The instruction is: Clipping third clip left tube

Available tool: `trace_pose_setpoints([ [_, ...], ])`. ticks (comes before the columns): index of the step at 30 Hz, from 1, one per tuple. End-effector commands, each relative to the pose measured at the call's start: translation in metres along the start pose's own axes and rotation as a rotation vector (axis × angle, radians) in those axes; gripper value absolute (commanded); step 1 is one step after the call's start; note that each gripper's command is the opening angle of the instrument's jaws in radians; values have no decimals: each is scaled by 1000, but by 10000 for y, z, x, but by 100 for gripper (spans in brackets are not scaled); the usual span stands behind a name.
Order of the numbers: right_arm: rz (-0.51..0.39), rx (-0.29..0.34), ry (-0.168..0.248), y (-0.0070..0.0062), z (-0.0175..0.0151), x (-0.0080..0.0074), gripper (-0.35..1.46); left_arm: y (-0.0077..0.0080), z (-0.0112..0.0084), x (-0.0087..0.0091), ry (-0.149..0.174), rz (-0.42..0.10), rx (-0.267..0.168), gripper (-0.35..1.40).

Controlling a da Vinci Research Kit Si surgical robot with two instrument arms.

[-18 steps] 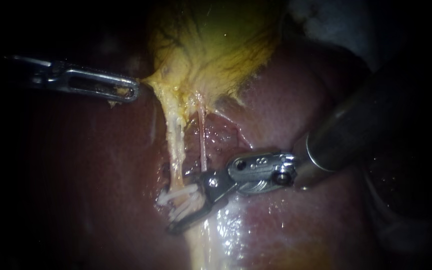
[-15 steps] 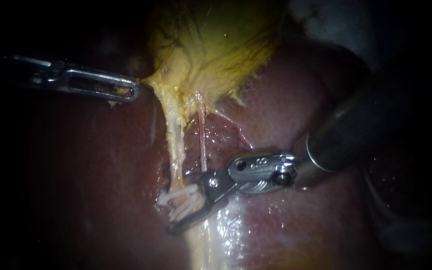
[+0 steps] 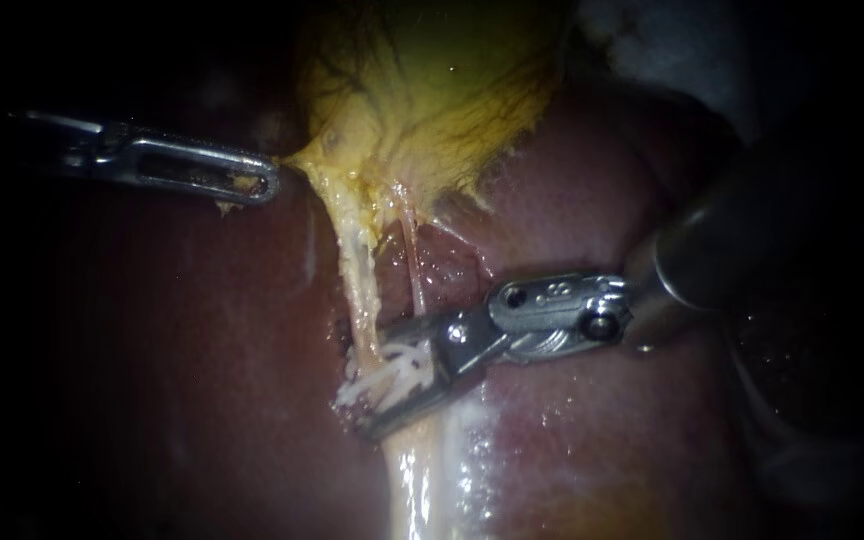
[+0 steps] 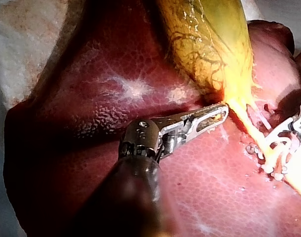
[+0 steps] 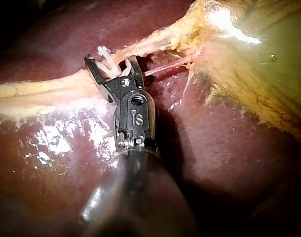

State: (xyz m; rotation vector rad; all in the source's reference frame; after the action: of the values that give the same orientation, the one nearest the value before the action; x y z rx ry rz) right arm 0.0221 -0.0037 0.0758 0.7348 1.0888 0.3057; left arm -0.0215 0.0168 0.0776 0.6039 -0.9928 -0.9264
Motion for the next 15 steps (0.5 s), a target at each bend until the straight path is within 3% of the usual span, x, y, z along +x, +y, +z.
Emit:
trace_pose_setpoints([
  [1, 19, 8, 12, 1, -2, 0, 51, 0, 0, 0, 0, 0, 0, -35],
  [7, 139, 69, 105, 8, -3, -1, 51, 0, 0, 0, 0, 0, 0, -35],
  [15, 261, 140, 192, 12, 8, 1, 50, 0, 0, 0, 0, 0, 0, -35],
])
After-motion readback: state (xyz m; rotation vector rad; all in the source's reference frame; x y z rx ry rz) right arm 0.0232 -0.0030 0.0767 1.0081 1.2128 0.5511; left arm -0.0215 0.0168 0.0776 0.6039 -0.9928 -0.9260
